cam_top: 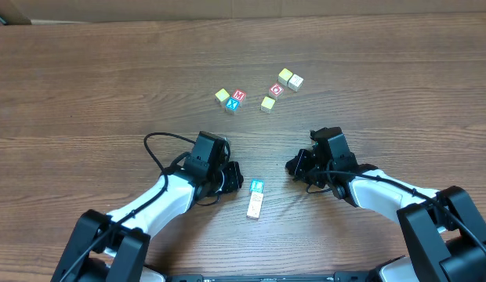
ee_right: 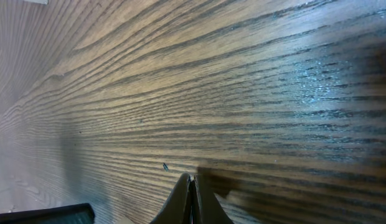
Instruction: Flip 5 blocks
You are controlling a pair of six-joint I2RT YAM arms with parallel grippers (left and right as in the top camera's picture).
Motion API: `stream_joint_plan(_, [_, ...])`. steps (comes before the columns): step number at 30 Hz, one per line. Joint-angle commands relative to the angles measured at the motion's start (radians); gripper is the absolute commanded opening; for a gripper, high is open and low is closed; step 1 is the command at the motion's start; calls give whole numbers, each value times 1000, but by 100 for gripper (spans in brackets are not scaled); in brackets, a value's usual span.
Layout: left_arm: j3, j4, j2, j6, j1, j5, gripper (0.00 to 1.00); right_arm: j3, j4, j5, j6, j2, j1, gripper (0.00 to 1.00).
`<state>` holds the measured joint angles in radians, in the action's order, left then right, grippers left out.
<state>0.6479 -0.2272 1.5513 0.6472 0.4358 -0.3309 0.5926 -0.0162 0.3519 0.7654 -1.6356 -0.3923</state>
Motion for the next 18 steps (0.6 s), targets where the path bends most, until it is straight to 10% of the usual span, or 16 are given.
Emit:
stream_joint_plan(1, [19, 8, 26, -24, -3, -37, 4, -2, -10, 9, -14, -3, 9, 4])
stream_joint_plan(18, [19, 41, 31, -43, -3, -116, 4, -2, -9, 9, -11, -3, 8, 4])
